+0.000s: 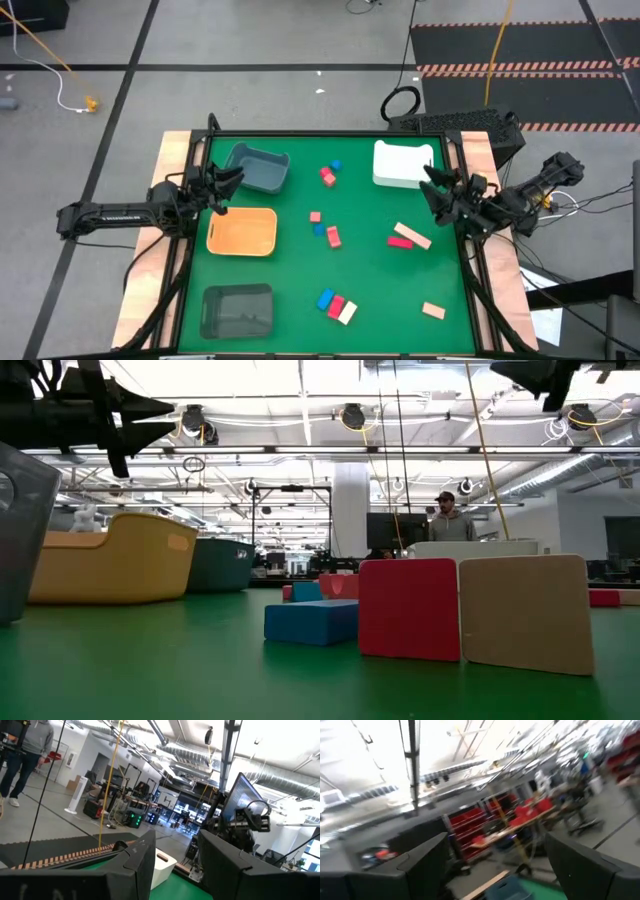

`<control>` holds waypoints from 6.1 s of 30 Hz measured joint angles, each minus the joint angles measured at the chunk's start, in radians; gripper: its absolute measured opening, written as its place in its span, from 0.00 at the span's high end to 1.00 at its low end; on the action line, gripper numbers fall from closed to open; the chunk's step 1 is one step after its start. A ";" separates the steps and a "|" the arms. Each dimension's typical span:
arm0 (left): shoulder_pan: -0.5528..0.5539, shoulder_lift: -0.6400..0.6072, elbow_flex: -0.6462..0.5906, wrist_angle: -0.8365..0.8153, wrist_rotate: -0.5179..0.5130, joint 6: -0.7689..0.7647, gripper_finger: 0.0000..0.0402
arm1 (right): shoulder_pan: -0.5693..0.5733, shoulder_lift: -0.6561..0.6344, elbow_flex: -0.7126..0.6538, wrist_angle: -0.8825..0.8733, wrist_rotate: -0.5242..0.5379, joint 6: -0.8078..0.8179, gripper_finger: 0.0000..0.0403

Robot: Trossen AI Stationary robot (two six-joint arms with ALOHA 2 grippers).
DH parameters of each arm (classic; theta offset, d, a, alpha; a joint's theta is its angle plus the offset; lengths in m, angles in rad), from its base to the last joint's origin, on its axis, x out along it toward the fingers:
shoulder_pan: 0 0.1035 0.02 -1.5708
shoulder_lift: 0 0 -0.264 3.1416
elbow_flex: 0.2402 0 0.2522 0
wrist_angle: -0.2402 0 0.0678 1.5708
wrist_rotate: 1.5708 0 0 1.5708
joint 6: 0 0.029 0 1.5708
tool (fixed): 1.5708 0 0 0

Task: Sort & place blocks by color
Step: Put the top right brown block into the white bin

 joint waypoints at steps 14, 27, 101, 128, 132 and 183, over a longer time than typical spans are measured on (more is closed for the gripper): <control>0.000 0.000 0.000 0.000 0.000 0.000 0.63 | -0.077 0.028 0.158 -0.105 0.004 -0.212 0.21; 0.000 0.000 0.000 0.000 0.000 0.000 0.63 | -0.111 0.149 0.319 -0.271 0.159 -0.178 0.21; 0.000 0.000 0.000 0.000 0.000 0.000 0.63 | -0.549 0.686 0.426 -1.836 -1.045 0.929 0.21; 0.000 0.000 0.000 0.000 0.000 0.000 0.63 | -0.482 0.867 0.426 -1.740 -0.942 0.921 0.60; 0.000 0.000 0.000 0.000 0.000 0.000 0.63 | -0.482 0.864 0.426 -1.705 -0.959 0.947 0.72; 0.000 0.000 0.000 0.000 0.000 0.000 0.63 | -0.961 0.527 0.426 -0.893 -0.917 0.603 0.72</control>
